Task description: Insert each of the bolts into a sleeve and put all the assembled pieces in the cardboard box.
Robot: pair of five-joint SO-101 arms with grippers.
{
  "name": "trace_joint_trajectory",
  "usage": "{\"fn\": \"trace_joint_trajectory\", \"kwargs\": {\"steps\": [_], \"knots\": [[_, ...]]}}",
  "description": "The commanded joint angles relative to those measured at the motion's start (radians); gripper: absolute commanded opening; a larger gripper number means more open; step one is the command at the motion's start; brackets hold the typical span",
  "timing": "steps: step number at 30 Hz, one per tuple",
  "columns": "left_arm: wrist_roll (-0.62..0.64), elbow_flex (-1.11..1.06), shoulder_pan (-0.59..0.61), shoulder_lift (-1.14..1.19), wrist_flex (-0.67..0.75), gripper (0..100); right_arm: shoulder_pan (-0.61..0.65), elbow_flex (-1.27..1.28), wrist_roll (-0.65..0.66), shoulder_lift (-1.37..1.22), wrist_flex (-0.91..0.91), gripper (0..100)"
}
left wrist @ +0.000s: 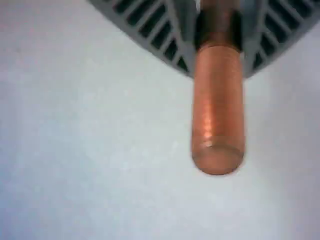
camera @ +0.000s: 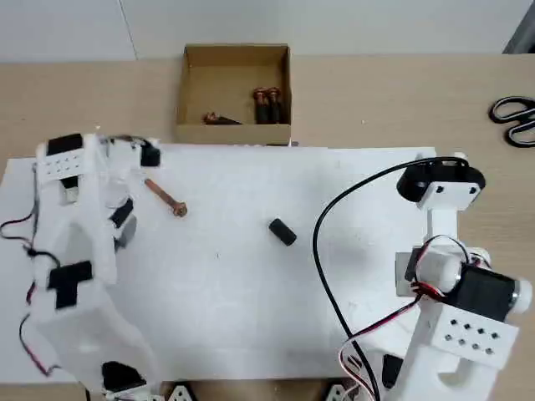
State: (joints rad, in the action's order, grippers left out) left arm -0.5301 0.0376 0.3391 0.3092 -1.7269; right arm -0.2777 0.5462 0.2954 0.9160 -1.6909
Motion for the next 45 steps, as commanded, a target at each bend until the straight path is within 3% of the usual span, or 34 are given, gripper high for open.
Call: {"fn": "trace_joint_trajectory", "kwargs": {"steps": [1,10,12,18,24,28,35,41,45], "knots": [[0.064,0.019,0.005,-0.192,0.002,1,-0.004,-0.011,-0.014,0.015,0.021,0.4],[0.411,0.019,0.0,-0.313,-0.017,3,-0.004,-0.008,-0.014,0.015,0.021,0.4],[0.578,0.016,0.005,-0.299,-0.025,3,-0.004,-0.006,-0.014,0.015,0.018,0.4],[1.274,0.015,-0.002,-0.275,-0.025,1,-0.004,-0.006,-0.014,0.015,0.016,0.4],[1.732,0.015,-0.028,-0.275,-0.023,1,-0.004,-0.005,-0.015,0.008,0.025,0.4],[1.969,0.015,-0.028,-0.275,0.011,1,-0.002,0.006,-0.015,0.007,0.03,0.4],[2.125,0.015,-0.028,-0.275,0.038,1,-0.002,0.072,-0.012,0.015,0.058,0.4],[2.117,0.015,-0.028,-0.275,0.054,2,-0.002,0.071,-0.012,0.015,0.061,0.4],[2.013,0.015,-0.028,-0.275,0.054,16,0.002,0.071,-0.009,0.015,0.061,0.5]]}}
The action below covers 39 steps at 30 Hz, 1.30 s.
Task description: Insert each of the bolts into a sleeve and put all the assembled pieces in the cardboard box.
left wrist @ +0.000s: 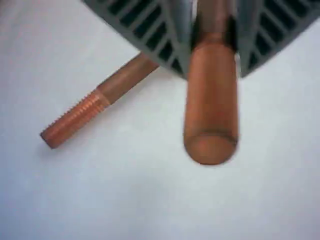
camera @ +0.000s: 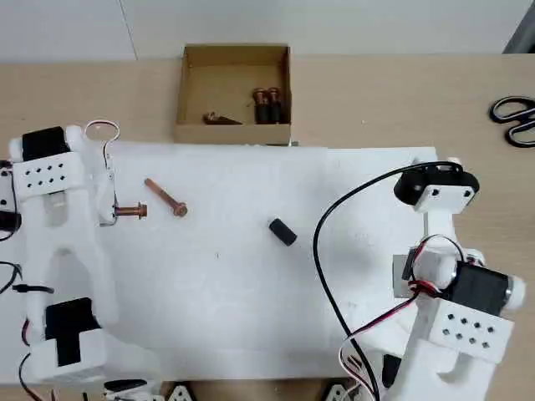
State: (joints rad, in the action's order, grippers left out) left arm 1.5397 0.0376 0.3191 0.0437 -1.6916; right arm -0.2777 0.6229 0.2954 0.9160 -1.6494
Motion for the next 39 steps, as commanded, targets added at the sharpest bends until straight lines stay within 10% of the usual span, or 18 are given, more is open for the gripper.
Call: {"fn": "trace_joint_trajectory", "kwargs": {"steps": [1,10,24,36,39], "knots": [[-0.072,0.015,-0.008,-0.009,0.018,21,0.012,-0.006,-0.011,0.015,0.019,0.5],[-0.18,0.019,-0.003,-0.018,0.012,29,0.114,-0.008,-0.035,0.015,0.079,0.5],[-1.321,0.013,0.086,-0.008,-0.063,28,0.134,-0.023,-0.038,0.015,0.071,0.5],[-1.901,-0.082,0.04,0.176,-0.061,10,0.137,-0.023,-0.032,0.015,0.073,0.5],[-2.205,-0.041,0.057,0.178,-0.06,9,0.137,-0.023,-0.032,0.013,0.073,0.6]]}}
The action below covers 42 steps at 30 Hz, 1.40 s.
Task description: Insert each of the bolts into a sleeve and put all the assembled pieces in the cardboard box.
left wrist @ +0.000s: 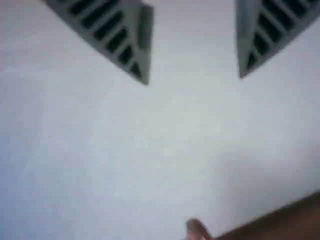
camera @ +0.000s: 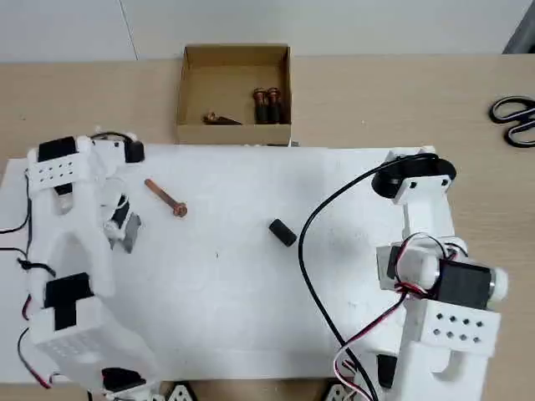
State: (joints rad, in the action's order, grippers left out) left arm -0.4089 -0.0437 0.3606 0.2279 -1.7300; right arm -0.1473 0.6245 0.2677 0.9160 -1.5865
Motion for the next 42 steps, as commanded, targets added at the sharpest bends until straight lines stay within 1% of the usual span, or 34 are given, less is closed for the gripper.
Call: {"fn": "trace_joint_trajectory", "kwargs": {"steps": [1,4,9,17,21,23,26,31,38,42], "knots": [[-0.325,0.064,0.026,-0.014,-0.021,9,0.007,-0.025,-0.005,0.01,0.01,0.6],[-0.405,0.163,0.046,-0.044,-0.021,9,0.007,-0.025,-0.005,0.01,0.01,0.6],[-0.554,0.305,0.043,-0.066,-0.021,9,0.007,-0.023,-0.005,0.008,0.01,0.5],[-0.778,0.32,0.043,-0.066,-0.021,9,0.002,-0.021,-0.008,0.013,0.012,0.5],[-0.858,0.317,0.048,-0.066,-0.021,15,0.002,-0.021,-0.008,0.015,0.015,0.5],[-0.875,0.314,0.049,-0.066,-0.021,16,0.002,-0.021,-0.008,0.015,0.015,0.5],[-0.875,0.309,0.043,-0.061,-0.021,16,0.002,-0.021,-0.008,0.015,0.012,0.5],[-0.875,0.297,0.021,0.023,-0.02,16,0.002,-0.021,-0.008,0.015,0.012,0.4],[-0.872,0.297,-0.029,0.095,0.002,16,0.001,-0.021,-0.008,0.015,0.012,0.4],[-0.87,0.297,-0.049,0.13,0.037,16,0.001,-0.021,-0.008,0.015,0.01,0.4]]}}
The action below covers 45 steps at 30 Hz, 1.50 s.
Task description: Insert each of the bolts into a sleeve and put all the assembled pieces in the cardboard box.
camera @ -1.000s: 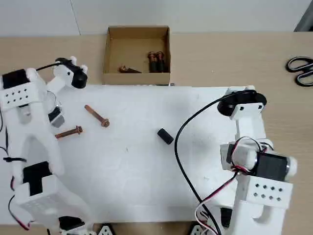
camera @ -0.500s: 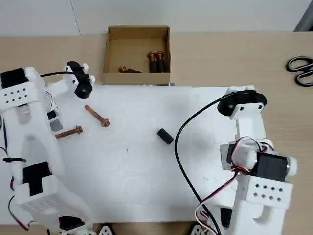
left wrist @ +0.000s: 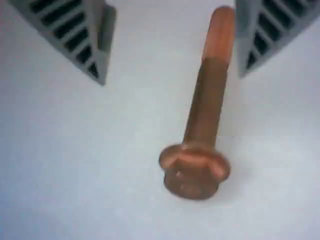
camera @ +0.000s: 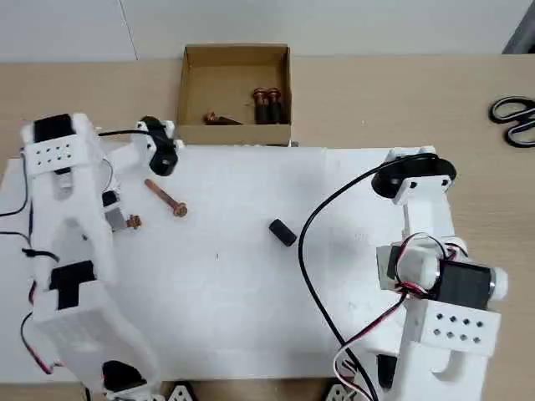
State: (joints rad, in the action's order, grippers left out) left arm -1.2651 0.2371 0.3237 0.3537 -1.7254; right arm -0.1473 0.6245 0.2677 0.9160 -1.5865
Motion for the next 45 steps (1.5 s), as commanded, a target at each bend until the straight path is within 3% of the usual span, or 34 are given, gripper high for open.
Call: {"fn": "trace_joint_trajectory", "kwargs": {"steps": [1,29,39,45], "knots": [[-0.014,0.016,-0.012,0.017,0.035,16,0.001,-0.021,-0.008,0.015,0.01,0.4],[-0.014,0.136,0.005,0.25,0.095,16,0.001,-0.025,-0.006,0.015,0.01,0.4],[-0.014,0.139,-0.002,0.275,0.092,1,0.001,-0.025,-0.008,0.015,0.01,0.4],[-0.012,0.206,-0.003,0.273,-0.023,0,-0.019,-0.026,-0.012,0.015,0.019,0.4]]}}
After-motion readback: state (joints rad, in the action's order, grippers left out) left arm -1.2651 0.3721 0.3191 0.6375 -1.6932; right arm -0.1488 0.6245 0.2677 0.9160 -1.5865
